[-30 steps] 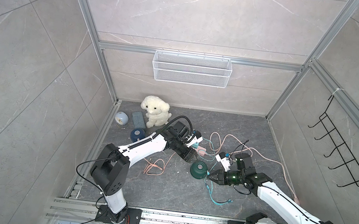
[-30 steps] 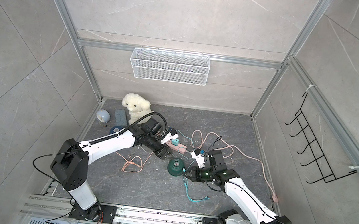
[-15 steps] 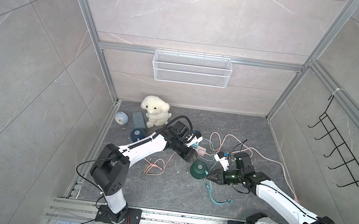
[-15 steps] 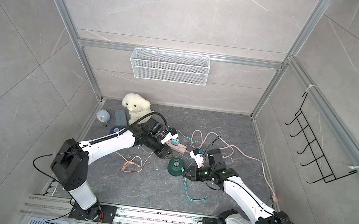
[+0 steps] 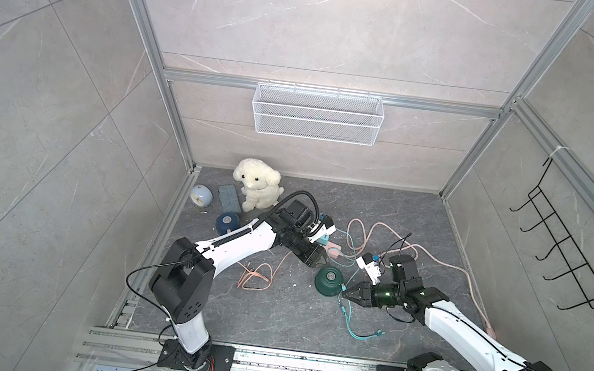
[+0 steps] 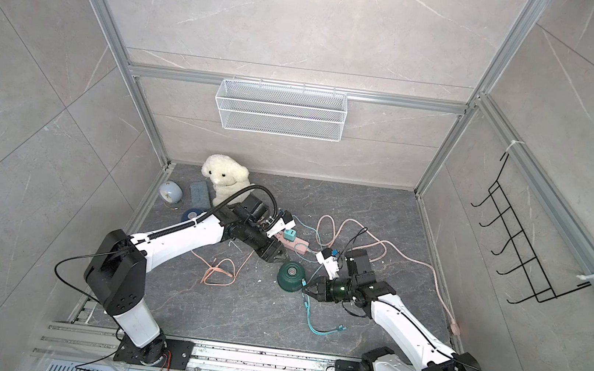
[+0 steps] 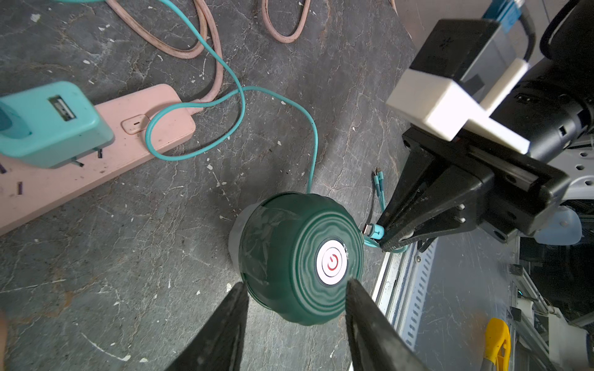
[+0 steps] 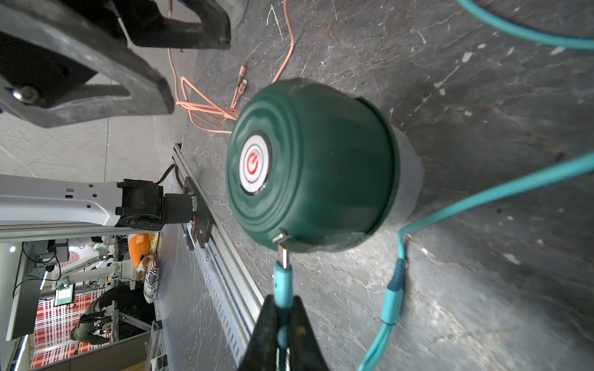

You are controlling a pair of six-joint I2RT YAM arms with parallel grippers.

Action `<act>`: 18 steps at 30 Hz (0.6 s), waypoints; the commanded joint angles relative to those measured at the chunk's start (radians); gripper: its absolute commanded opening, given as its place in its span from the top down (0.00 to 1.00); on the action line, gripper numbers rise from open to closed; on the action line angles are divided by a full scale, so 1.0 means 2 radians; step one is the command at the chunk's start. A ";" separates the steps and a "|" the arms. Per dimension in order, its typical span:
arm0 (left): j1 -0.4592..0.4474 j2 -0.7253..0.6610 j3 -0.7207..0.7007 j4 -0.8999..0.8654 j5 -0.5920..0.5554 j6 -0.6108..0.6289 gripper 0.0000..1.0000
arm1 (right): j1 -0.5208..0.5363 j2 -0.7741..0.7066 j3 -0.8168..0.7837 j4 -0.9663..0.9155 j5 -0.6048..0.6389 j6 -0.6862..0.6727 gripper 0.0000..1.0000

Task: Charge the cordless meat grinders
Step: Pick up the charging cable from the center of the board, then adjust the cordless meat grinder at the center of the board.

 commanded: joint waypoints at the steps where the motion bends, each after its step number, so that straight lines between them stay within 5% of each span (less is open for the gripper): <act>1: -0.003 0.005 0.020 -0.002 0.005 -0.002 0.48 | -0.002 0.007 -0.004 0.014 -0.017 0.003 0.90; 18: -0.010 0.020 0.036 -0.045 0.002 0.012 0.47 | -0.001 0.016 -0.018 0.021 -0.021 0.016 0.90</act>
